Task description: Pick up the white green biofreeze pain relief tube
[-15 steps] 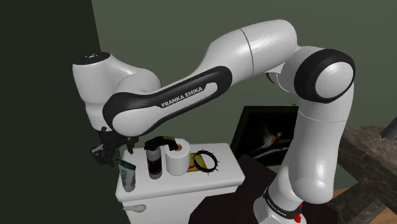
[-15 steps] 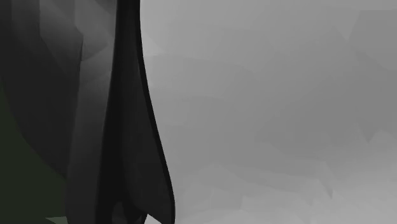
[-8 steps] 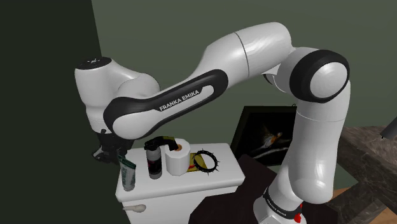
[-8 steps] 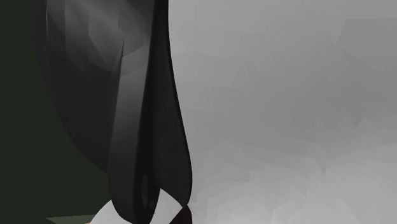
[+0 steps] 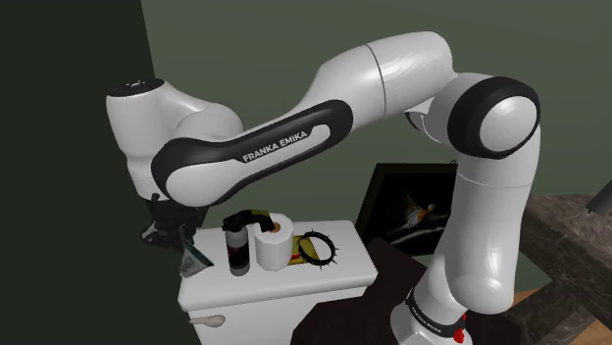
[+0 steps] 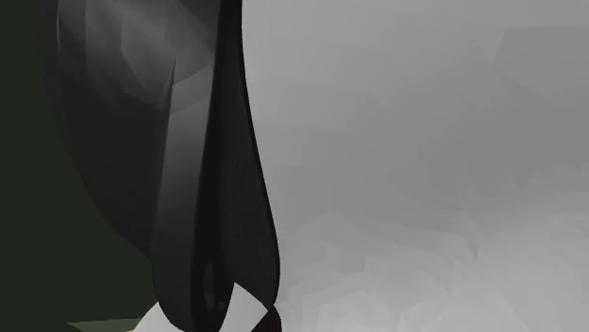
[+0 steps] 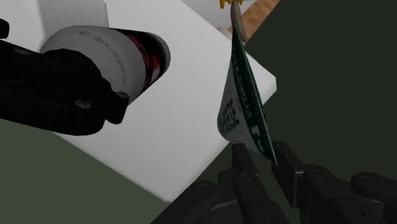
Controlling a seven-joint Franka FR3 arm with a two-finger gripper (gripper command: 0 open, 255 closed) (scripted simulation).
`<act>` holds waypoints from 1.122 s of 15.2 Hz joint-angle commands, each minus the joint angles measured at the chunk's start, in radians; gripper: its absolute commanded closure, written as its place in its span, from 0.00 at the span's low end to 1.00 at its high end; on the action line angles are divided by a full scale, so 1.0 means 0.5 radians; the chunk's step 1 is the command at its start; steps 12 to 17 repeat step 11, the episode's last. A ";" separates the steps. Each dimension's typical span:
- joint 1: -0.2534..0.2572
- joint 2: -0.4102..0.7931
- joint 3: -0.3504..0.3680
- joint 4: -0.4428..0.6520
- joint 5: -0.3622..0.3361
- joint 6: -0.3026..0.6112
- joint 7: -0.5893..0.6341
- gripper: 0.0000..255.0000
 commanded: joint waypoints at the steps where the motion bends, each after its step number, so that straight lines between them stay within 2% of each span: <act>1: 0.002 -0.029 0.011 0.046 0.016 -0.028 -0.009 1.00; 9: 0.002 -0.074 0.024 0.205 0.052 -0.224 -0.044 1.00; 17: 0.002 -0.075 0.025 0.209 0.053 -0.228 -0.045 1.00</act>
